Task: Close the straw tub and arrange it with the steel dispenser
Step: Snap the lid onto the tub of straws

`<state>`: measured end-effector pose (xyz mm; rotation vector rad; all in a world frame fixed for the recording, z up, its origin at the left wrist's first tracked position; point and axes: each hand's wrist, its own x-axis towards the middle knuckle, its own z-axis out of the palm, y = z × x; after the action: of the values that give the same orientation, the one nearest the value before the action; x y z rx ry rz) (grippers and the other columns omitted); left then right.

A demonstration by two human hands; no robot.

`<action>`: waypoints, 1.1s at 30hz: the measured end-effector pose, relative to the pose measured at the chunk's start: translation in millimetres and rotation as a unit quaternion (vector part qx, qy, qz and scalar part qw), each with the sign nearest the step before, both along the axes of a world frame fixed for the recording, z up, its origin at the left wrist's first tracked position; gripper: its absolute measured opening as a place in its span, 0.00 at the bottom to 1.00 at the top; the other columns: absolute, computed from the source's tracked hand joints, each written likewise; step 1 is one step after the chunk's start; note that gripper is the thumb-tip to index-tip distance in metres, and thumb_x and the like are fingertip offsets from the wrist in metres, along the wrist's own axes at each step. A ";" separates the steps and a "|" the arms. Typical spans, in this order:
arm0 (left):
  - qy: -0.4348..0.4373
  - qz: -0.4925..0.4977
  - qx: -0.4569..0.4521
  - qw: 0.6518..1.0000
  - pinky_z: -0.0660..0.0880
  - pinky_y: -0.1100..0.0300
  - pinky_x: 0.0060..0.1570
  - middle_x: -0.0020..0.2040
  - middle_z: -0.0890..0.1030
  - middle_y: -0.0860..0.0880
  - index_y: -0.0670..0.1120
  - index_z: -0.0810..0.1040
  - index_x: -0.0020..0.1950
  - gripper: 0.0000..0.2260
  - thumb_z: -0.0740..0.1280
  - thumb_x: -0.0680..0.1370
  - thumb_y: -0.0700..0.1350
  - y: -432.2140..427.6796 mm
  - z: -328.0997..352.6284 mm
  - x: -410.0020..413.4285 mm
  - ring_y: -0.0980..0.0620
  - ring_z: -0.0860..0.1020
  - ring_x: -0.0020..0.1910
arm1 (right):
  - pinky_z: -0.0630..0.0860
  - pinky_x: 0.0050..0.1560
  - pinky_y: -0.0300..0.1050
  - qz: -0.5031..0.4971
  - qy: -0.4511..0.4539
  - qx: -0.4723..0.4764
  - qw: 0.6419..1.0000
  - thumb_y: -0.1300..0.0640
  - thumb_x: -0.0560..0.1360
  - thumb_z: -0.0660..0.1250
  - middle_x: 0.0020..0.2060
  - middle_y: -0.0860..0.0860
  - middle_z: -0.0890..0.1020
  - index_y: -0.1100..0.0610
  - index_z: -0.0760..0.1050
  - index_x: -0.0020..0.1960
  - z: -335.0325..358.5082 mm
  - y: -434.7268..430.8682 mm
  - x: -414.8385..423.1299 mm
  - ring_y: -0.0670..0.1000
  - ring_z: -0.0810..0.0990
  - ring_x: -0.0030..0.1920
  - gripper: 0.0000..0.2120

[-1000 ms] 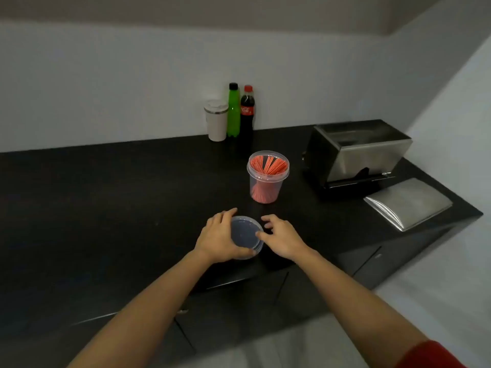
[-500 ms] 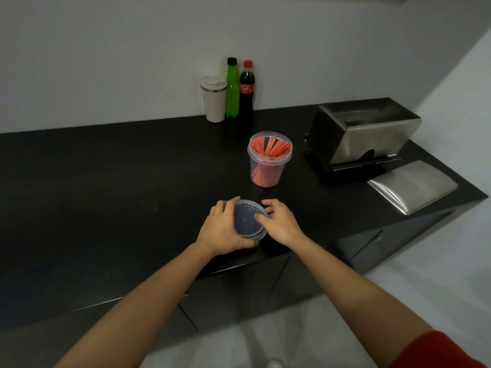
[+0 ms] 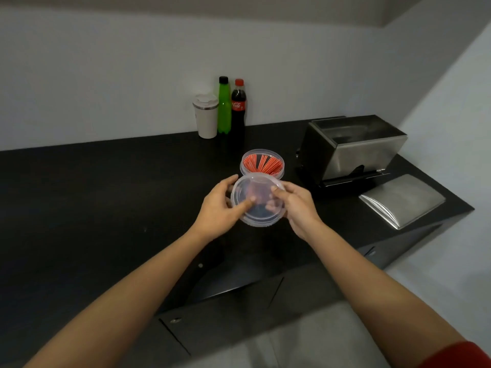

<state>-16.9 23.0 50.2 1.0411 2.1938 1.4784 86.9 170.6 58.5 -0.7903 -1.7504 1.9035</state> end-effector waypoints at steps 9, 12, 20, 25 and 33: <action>-0.019 0.149 0.054 0.987 0.74 0.68 0.40 0.43 0.82 0.56 0.48 0.81 0.56 0.13 0.66 0.76 0.52 63.6 36.3 -31.3 0.63 0.79 0.40 | 0.73 0.45 0.35 -0.031 -0.006 0.157 0.987 0.51 0.76 0.64 0.45 0.41 0.81 0.49 0.79 0.55 28.7 57.6 -40.2 0.42 0.79 0.48 0.10; 0.017 0.166 0.023 0.986 0.73 0.73 0.32 0.37 0.79 0.60 0.48 0.80 0.58 0.14 0.66 0.76 0.53 80.0 43.0 -44.5 0.66 0.78 0.35 | 0.73 0.49 0.36 -0.008 -0.051 0.232 0.971 0.50 0.76 0.63 0.50 0.44 0.81 0.52 0.77 0.59 31.6 80.7 -51.7 0.42 0.77 0.50 0.14; 0.065 0.188 -0.051 0.979 0.72 0.71 0.31 0.36 0.79 0.56 0.45 0.80 0.56 0.13 0.66 0.76 0.51 105.5 41.6 -61.6 0.60 0.79 0.35 | 0.71 0.46 0.36 0.051 -0.094 0.326 0.939 0.54 0.77 0.62 0.54 0.51 0.81 0.56 0.76 0.60 24.7 113.2 -77.1 0.42 0.76 0.47 0.14; 0.070 0.179 -0.086 0.978 0.77 0.63 0.37 0.40 0.81 0.50 0.44 0.80 0.55 0.12 0.66 0.77 0.49 111.4 33.5 -65.2 0.56 0.80 0.37 | 0.67 0.43 0.30 0.047 -0.111 0.356 0.927 0.55 0.78 0.61 0.57 0.53 0.78 0.57 0.76 0.60 8.2 118.8 -86.0 0.44 0.74 0.49 0.13; 0.063 0.175 -0.117 0.976 0.73 0.67 0.32 0.37 0.79 0.53 0.44 0.79 0.55 0.12 0.65 0.77 0.49 114.9 32.8 -78.1 0.58 0.80 0.36 | 0.65 0.30 0.25 0.051 -0.132 0.375 0.916 0.55 0.78 0.61 0.48 0.47 0.76 0.56 0.77 0.58 1.4 121.3 -100.7 0.38 0.71 0.37 0.12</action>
<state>-95.0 137.9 83.0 0.7157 2.6734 1.2673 -13.8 291.9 59.9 -0.6712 -2.4754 1.0298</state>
